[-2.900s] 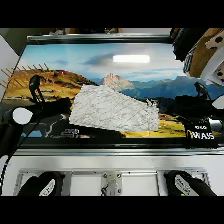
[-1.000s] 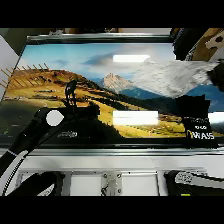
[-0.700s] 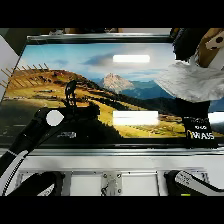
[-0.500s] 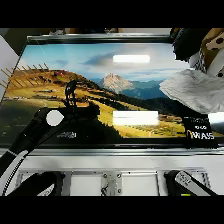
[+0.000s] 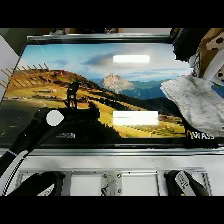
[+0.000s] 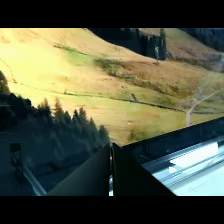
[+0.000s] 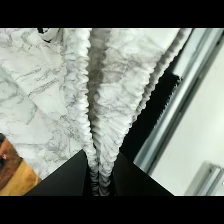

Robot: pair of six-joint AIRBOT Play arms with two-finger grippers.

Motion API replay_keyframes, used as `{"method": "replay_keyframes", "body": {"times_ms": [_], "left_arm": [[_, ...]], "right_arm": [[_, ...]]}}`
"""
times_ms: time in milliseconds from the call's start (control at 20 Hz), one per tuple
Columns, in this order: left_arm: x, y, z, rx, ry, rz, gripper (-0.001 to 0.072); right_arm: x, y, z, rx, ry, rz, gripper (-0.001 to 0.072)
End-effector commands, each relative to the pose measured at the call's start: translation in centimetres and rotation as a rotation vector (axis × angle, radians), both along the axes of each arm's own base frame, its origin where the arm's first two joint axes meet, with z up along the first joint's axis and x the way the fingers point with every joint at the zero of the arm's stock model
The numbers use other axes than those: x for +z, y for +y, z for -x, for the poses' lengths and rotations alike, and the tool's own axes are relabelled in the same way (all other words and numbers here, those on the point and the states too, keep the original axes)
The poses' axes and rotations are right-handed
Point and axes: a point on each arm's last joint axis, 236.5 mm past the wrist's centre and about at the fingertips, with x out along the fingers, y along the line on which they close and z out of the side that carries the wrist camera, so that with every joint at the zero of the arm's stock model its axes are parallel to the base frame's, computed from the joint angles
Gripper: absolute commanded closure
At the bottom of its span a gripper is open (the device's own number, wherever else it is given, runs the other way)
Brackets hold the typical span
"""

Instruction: Fold the clothes and pants, and hang the long-sleeved shirts on hangers.

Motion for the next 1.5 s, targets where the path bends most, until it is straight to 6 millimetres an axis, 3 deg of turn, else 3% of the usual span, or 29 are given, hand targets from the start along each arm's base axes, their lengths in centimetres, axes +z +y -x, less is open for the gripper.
{"method": "replay_keyframes", "body": {"times_ms": [0, 300, 350, 400, 450, 500, 600, 700, 750, 800, 900, 1100, 1200, 1250, 1350, 1450], "left_arm": [[-0.4, 0.1, 0.7, -0.037, 0.015, -0.02, 0.0701], [-0.5, 0.1, 0.9, -0.064, 0.005, -0.034, 0.0701], [-0.5, 0.1, 0.9, -0.066, 0.003, -0.035, 0.0701], [-0.5, 0.1, 0.9, -0.066, 0.003, -0.035, 0.0701], [-0.5, 0.1, 0.9, -0.066, 0.003, -0.035, 0.0701], [-0.5, 0.1, 0.9, -0.069, 0.001, -0.036, 0.0701], [-0.5, 0.1, 0.9, -0.084, -0.009, -0.043, 0.0701], [-0.5, 0.1, 0.9, -0.087, -0.011, -0.044, 0.0701], [-0.5, 0.1, 0.9, -0.086, -0.01, -0.044, 0.0701], [-0.5, 0.1, 0.9, -0.086, -0.01, -0.043, 0.0701], [-0.4, 0.1, 0.9, -0.085, -0.012, -0.043, 0.0701], [-0.4, 0.1, 0.8, -0.083, -0.016, -0.041, 0.0701], [-0.4, 0.0, 0.8, -0.083, -0.015, -0.041, 0.0701], [-0.4, 0.0, 0.8, -0.083, -0.014, -0.041, 0.0701], [-0.4, 0.0, 0.8, -0.084, -0.013, -0.041, 0.0701], [-0.4, 0.0, 0.8, -0.084, -0.013, -0.041, 0.0701]], "right_arm": [[-3.4, 3.2, 3.9, -0.072, 0.094, -0.101, 0.0682], [-4.8, 4.9, 5.5, -0.078, 0.135, -0.144, 0.0669], [-4.9, 5.0, 5.7, -0.079, 0.142, -0.15, 0.0638], [-4.9, 5.1, 5.8, -0.078, 0.147, -0.153, 0.0458], [-4.9, 5.3, 5.6, -0.066, 0.142, -0.158, 0.0181], [-4.8, 5.4, 5.2, -0.045, 0.13, -0.162, 0.0011], [-3.3, 5.1, 2.9, 0.075, 0.046, -0.115, 0.0011], [0.4, 5.6, -1.2, 0.228, -0.136, -0.049, 0.0011], [2.7, 6.8, -3.5, 0.315, -0.254, -0.036, 0.0011], [4.9, 9.0, -5.7, 0.418, -0.382, -0.041, 0.0011], [7.5, 13.9, -8.2, 0.615, -0.526, -0.08, 0.0011], [7.3, 22.2, -8.8, 0.937, -0.525, -0.13, 0.0012], [6.8, 25.4, -8.5, 1.034, -0.513, -0.168, 0.0019], [6.6, 26.6, -8.2, 1.073, -0.508, -0.183, 0.0151], [6.6, 28.3, -7.9, 1.126, -0.505, -0.198, 0.0694], [6.4, 29.1, -7.4, 1.152, -0.494, -0.218, 0.0678]]}}
